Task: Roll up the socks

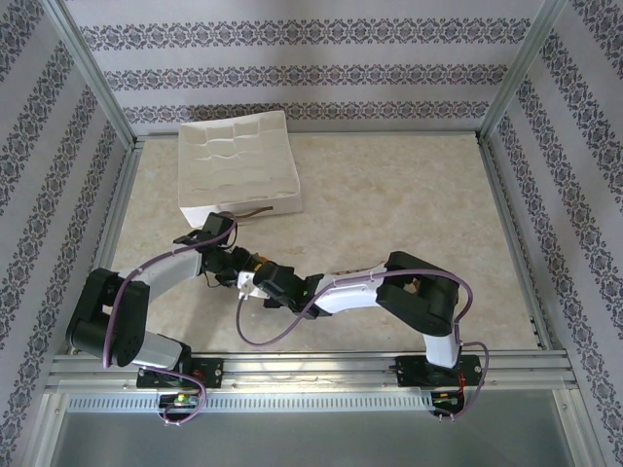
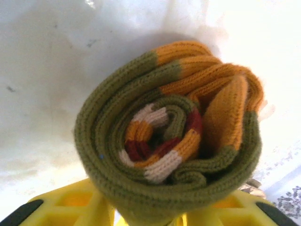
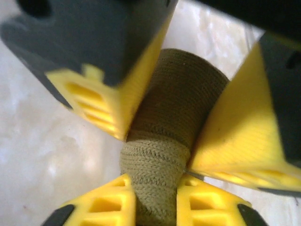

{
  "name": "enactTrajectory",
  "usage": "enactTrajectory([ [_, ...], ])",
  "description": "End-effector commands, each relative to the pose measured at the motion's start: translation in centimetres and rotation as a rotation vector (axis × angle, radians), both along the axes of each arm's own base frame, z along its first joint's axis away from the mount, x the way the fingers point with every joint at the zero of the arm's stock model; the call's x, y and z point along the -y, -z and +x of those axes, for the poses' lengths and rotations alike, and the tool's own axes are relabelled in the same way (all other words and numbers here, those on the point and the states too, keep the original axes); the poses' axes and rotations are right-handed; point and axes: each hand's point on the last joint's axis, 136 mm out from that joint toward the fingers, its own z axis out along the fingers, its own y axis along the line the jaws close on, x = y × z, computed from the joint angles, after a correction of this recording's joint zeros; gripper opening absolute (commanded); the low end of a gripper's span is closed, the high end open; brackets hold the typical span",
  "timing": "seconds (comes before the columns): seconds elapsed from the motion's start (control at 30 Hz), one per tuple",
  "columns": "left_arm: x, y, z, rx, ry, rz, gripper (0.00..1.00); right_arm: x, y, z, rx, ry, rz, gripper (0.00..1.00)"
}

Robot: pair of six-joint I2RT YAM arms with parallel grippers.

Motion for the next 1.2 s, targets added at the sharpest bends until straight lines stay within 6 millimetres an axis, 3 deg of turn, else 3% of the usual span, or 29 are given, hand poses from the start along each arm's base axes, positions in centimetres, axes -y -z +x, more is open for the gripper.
enactTrajectory([
  [0.0,-1.5,-0.2,-0.9,-0.047,-0.024,0.046,0.50,2.8,4.3,-1.7,-0.223,0.034,-0.078,0.06],
  [0.13,-1.6,-0.8,0.0,-0.014,-0.059,0.014,0.63,3.7,5.2,-2.9,-0.380,0.051,-0.046,0.02],
  [0.37,-0.7,-0.2,1.6,0.049,-0.095,-0.074,0.67,3.8,5.3,-2.9,-0.612,0.118,0.079,0.00],
  [0.57,0.2,-0.2,3.6,0.122,-0.094,-0.129,0.68,3.4,4.7,-2.6,-0.817,0.155,0.198,0.00],
  [1.17,0.9,0.9,4.4,0.175,0.007,-0.135,0.64,4.5,4.1,0.1,-1.421,0.321,0.457,0.00],
])
